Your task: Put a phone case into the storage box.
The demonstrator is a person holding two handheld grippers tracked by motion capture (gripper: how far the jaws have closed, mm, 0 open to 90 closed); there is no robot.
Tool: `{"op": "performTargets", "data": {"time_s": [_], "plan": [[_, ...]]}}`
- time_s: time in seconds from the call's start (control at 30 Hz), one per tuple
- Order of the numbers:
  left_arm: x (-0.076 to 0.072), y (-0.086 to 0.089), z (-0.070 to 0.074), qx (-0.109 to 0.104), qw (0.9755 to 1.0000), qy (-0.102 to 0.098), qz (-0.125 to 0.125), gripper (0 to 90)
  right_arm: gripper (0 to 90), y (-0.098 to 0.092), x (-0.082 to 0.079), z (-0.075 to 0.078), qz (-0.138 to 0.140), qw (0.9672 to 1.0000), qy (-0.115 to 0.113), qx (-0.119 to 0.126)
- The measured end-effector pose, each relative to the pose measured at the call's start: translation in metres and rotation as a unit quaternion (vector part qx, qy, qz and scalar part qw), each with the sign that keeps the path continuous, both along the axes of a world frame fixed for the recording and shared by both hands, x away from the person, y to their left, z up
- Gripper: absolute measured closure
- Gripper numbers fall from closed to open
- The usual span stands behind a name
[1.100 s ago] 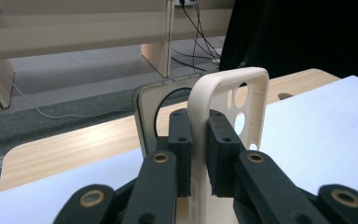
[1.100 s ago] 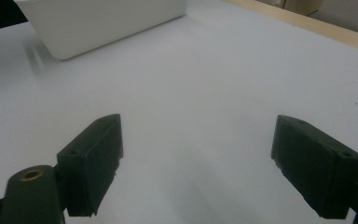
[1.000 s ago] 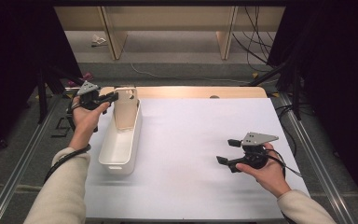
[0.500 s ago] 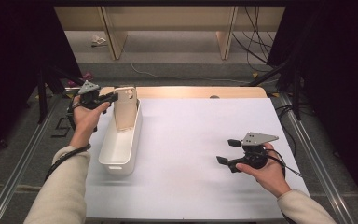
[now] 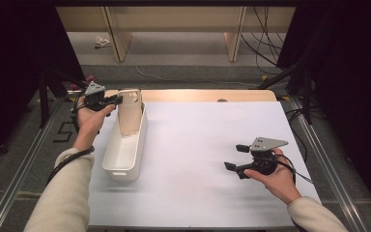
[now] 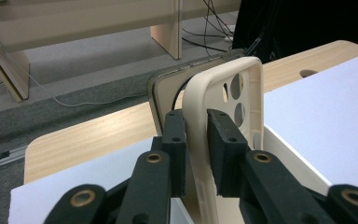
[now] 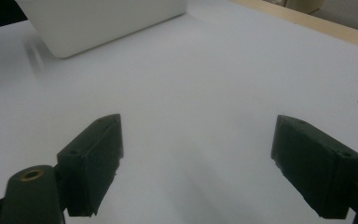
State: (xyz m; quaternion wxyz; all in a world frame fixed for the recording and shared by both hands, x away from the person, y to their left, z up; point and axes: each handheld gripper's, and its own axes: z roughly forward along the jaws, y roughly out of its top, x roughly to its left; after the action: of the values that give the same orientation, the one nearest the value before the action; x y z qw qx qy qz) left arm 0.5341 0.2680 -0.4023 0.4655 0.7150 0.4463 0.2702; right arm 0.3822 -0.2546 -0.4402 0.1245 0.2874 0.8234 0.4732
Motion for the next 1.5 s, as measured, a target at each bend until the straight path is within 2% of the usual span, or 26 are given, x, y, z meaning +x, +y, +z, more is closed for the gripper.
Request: {"op": "performTargets", "data": {"time_s": [0.27, 0.37, 0.5, 0.87, 0.97, 1.03, 1.17, 1.27, 1.4, 1.5], "plan": [[0.005, -0.007, 0.003, 0.038, 0.9991, 0.008, 0.019, 72.4, 17.6, 0.0, 0.0, 0.0, 0.001, 1.0, 0.001, 0.001], [0.006, -0.009, 0.004, 0.045, 0.9987, 0.01, 0.025, 71.0, 17.7, 0.0, 0.0, 0.0, 0.001, 1.0, 0.001, 0.001], [0.008, -0.013, 0.006, 0.064, 0.9974, 0.014, 0.033, 69.8, 17.6, 0.0, 0.0, 0.0, 0.002, 1.0, 0.001, 0.001], [0.01, -0.019, 0.009, 0.074, 0.9961, 0.02, 0.044, 63.7, 17.6, 0.0, 0.0, 0.0, 0.002, 1.0, 0.001, 0.002], [0.009, -0.02, 0.011, 0.073, 0.9957, 0.025, 0.052, 56.9, 17.6, 0.0, 0.0, 0.0, 0.002, 1.0, 0.001, 0.001], [0.008, -0.021, 0.012, 0.064, 0.9956, 0.033, 0.06, 49.2, 17.6, 0.0, 0.0, 0.0, 0.001, 1.0, 0.001, 0.001], [0.003, -0.022, 0.016, 0.062, 0.9947, 0.036, 0.073, 33.6, 17.6, 0.0, 0.0, 0.0, 0.001, 1.0, 0.001, 0.001], [-0.003, -0.02, 0.019, 0.061, 0.9943, 0.036, 0.08, 27.5, 17.6, 0.0, 0.0, 0.0, 0.001, 1.0, 0.001, 0.001], [-0.012, -0.02, 0.024, 0.063, 0.9947, 0.035, 0.074, 20.9, 17.5, 0.0, 0.0, 0.0, 0.001, 1.0, 0.0, 0.0], [-0.02, -0.022, 0.028, 0.052, 0.9957, 0.037, 0.068, 16.4, 17.5, 0.0, 0.0, 0.0, 0.001, 1.0, 0.0, 0.0]]}}
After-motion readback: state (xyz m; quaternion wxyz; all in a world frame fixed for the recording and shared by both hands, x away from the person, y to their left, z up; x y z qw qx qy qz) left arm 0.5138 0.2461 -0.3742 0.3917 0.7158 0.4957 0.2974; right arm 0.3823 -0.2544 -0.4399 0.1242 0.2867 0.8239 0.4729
